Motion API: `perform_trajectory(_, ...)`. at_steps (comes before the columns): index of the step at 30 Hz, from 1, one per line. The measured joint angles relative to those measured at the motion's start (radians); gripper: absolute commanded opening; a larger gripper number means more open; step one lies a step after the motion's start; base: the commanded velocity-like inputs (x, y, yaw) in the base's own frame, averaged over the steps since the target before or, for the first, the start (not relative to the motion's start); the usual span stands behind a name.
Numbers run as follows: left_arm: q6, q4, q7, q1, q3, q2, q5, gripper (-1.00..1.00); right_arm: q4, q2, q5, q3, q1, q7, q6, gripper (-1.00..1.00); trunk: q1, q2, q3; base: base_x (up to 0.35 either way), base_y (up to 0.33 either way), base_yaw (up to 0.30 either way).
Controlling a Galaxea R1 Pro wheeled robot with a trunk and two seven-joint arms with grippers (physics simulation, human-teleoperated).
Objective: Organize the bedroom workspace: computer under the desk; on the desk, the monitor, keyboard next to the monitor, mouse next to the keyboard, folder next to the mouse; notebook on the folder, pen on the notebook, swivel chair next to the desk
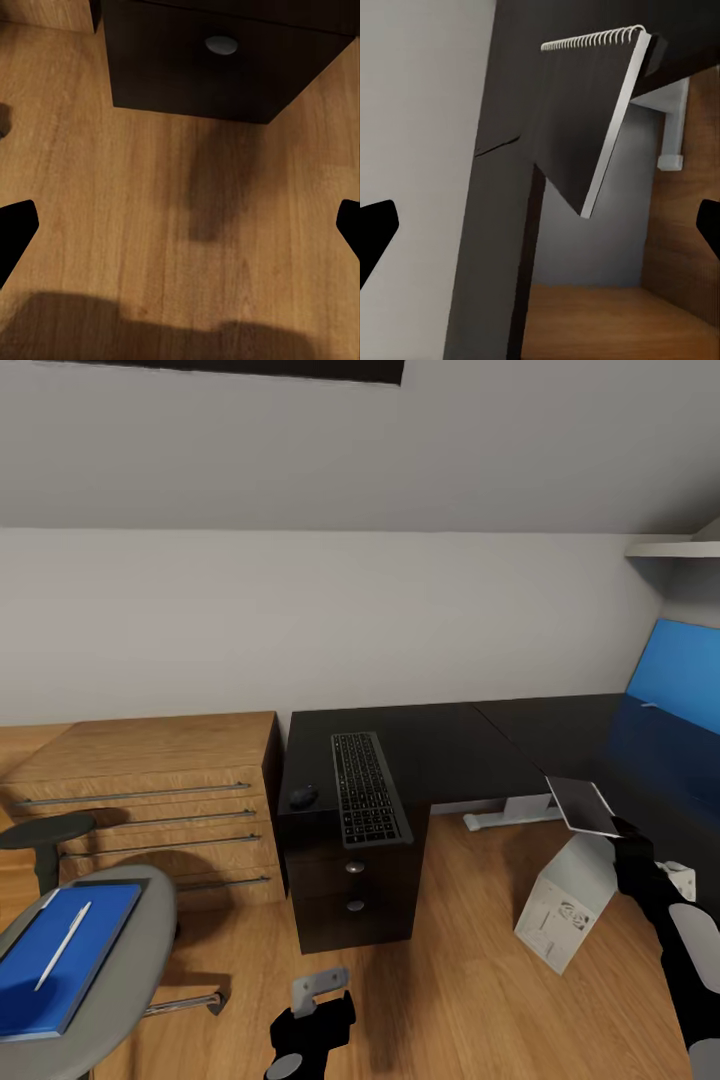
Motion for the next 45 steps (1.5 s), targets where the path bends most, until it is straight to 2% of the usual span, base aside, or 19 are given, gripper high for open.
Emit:
perform_trajectory(18, 0.0, 0.0, 0.0, 0.0, -0.004, -0.002, 0.002, 1.0, 0.02, 0.006, -0.007, -0.006, 0.0, -0.001, 0.011, 1.0, 0.069, -0.126, -0.056, 0.0, 0.0, 0.0)
perform_trajectory(21, 0.0, 0.001, 0.0, 0.0, -0.006, -0.002, 0.003, 1.0, 0.022, 0.005, -0.016, -0.006, 0.0, -0.002, 0.012, 1.0, 0.081, -0.147, -0.066, 0.0, 0.0, 0.0)
perform_trajectory(28, 0.0, 0.003, 0.0, 0.0, -0.008, -0.002, 0.002, 1.0, 0.023, 0.0, -0.07, -0.007, 0.0, -0.002, 0.037, 1.0, 0.107, -0.196, -0.088, 0.0, 0.0, 0.0)
perform_trajectory(41, 0.0, 0.004, -0.001, 0.0, -0.007, 0.001, 0.004, 1.0, 0.025, -0.001, -0.084, -0.042, 0.0, -0.001, 0.065, 1.0, 0.107, -0.196, -0.088, 0.0, 0.0, 0.0)
perform_trajectory(45, 0.0, 0.004, -0.001, 0.0, -0.008, 0.004, 0.004, 1.0, 0.025, 0.0, -0.085, -0.067, 0.0, -0.002, 0.076, 1.0, 0.108, -0.196, -0.088, 0.02, 0.0, 0.0)
